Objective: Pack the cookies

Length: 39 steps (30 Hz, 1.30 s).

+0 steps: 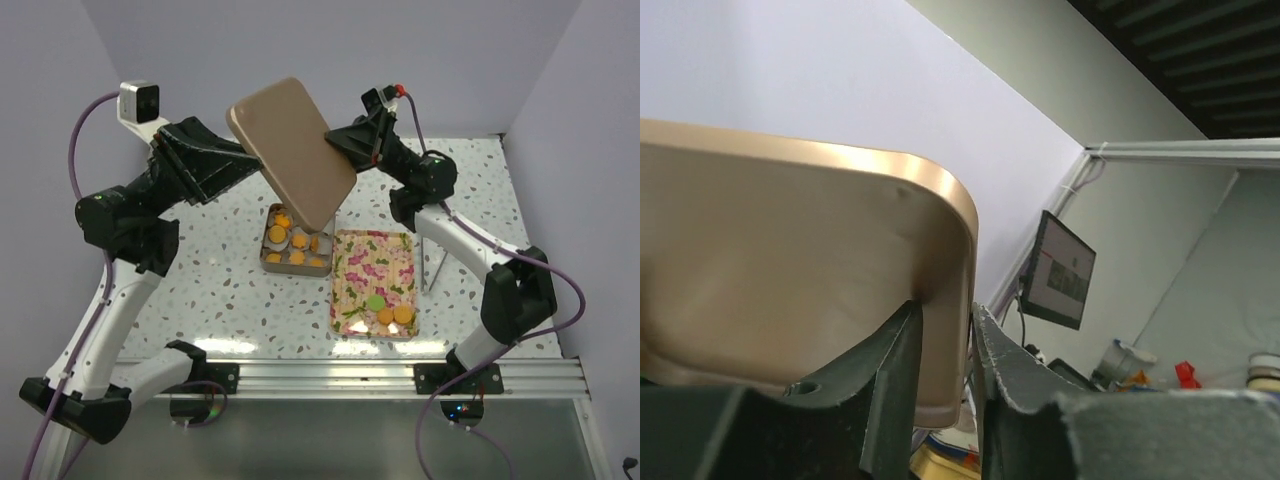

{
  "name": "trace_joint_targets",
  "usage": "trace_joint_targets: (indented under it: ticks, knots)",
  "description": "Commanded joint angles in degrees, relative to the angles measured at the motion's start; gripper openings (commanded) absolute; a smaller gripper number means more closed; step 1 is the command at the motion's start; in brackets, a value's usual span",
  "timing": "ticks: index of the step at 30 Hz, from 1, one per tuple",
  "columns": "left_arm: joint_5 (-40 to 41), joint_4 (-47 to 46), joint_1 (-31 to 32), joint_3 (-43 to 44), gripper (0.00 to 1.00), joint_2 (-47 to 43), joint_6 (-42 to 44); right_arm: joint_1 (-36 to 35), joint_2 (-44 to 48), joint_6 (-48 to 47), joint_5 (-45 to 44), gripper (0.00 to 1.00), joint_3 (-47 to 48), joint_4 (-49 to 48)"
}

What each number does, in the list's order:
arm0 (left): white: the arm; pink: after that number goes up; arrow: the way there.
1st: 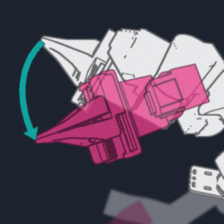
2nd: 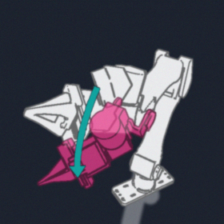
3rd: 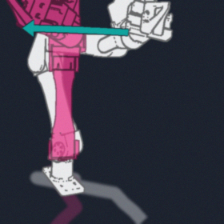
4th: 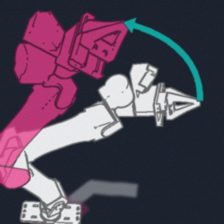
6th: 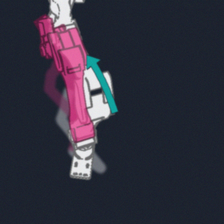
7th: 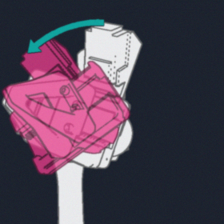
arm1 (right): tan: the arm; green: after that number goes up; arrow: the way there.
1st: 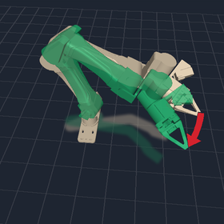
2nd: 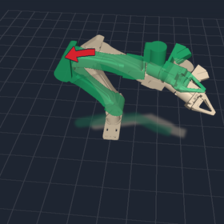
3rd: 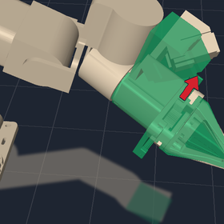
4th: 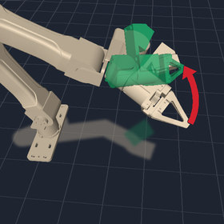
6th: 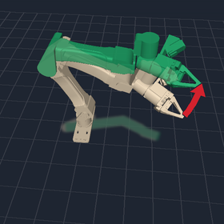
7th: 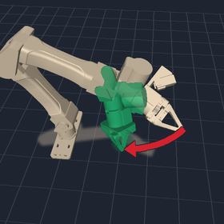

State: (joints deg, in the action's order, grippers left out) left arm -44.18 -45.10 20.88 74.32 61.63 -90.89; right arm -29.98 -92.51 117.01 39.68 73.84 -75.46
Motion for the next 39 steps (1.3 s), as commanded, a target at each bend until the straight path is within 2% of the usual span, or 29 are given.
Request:
trace_joint_targets:
  ticks: [1, 5, 8, 10, 13, 19, 25, 29, 34, 39]
  knots:
    - [1.7, 14.2, -1.1, -3.9, 0.31, -1.8, 6.4, -1.0, 2.8, 5.3, 0.5, 0.00, 0.1, -17.1]
    - [1.9, 17.7, -3.0, -10.1, 0.36, -4.6, 7.0, -0.8, 3.0, 5.3, 0.1, 0.00, -0.3, -16.9]
    - [1.6, 23.5, -5.6, -11.5, 0.39, -5.9, 8.8, 0.2, 3.6, 4.9, -1.2, 0.00, -3.0, -16.4]
    - [1.9, 30.1, -7.7, -11.3, 0.39, -6.3, 11.5, 0.8, 5.0, 4.0, -3.0, 0.00, -7.2, -15.1]
    - [1.9, 34.9, -9.8, -11.5, 0.42, -6.1, 14.8, 1.8, 6.9, 1.6, -3.9, 0.00, -11.4, -11.6]
    - [3.5, 50.2, -11.9, -9.6, 0.47, -2.9, 22.9, 2.9, 10.1, -3.5, -4.9, 0.00, -15.8, -1.2]
    - [5.2, 53.1, -12.6, -9.6, 0.48, 1.7, 28.7, 4.7, 14.0, -9.8, -8.0, 0.00, -22.0, 10.3]
    - [5.2, 52.1, -13.1, -9.5, 0.50, 4.7, 29.6, 5.9, 18.3, -14.6, -10.7, 0.00, -26.4, 22.7]
    - [4.9, 50.5, -13.1, -5.9, 0.50, 10.1, 30.9, 5.5, 20.2, -27.1, -7.6, 0.00, -22.5, 40.7]
    - [4.2, 48.4, -13.1, -2.0, 0.49, 16.4, 30.7, 4.3, 21.2, -32.4, -7.9, 0.00, -21.5, 47.6]
